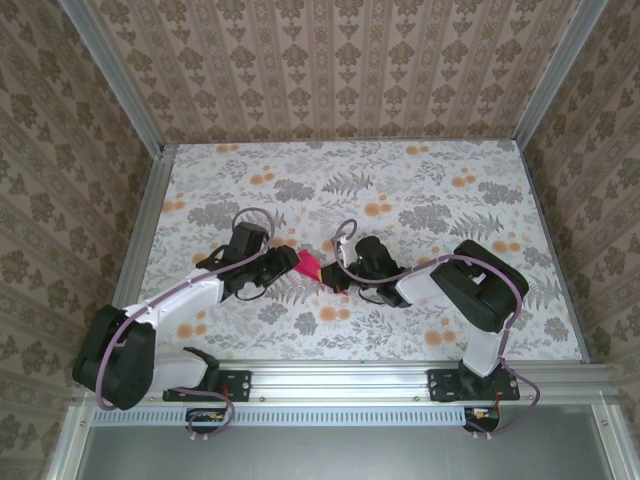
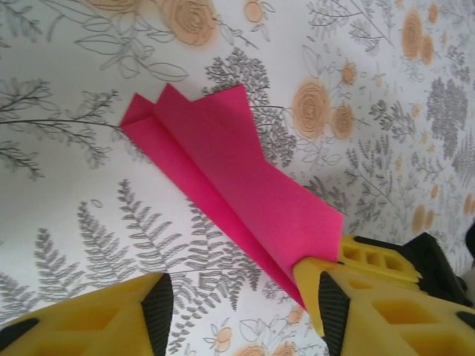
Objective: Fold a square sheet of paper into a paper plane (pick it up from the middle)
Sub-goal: Fold the wing for the fifth time at the center of the table.
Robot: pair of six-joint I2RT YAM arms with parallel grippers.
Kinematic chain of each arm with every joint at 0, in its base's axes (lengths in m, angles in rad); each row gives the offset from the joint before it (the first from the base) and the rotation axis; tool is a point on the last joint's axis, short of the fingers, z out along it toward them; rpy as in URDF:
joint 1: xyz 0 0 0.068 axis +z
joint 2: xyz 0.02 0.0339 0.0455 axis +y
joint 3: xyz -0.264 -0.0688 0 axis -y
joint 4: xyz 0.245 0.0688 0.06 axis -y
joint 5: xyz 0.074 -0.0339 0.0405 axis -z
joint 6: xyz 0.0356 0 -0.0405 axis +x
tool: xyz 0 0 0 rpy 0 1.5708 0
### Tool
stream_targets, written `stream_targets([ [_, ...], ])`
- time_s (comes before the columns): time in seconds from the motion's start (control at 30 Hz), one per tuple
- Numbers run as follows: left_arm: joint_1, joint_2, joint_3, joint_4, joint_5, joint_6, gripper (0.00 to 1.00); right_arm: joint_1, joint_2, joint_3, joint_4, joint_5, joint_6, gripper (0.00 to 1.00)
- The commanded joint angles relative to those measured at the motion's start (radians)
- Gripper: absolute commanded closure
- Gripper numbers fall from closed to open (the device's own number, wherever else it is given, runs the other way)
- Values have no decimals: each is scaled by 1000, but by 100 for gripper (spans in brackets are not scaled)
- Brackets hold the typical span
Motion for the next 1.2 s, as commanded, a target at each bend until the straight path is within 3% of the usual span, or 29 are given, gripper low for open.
stream_targets([
  [0.0,-13,-3,-11,56,4,44,47,-7,25,21,18,-52,93,100],
  [0.47,-52,137,33,150,62,78,60,-55,72,10,67,-127,294,100],
  [1.17,-60,271,110,200,102,152,66,-130,137,19,129,-227,554,100],
])
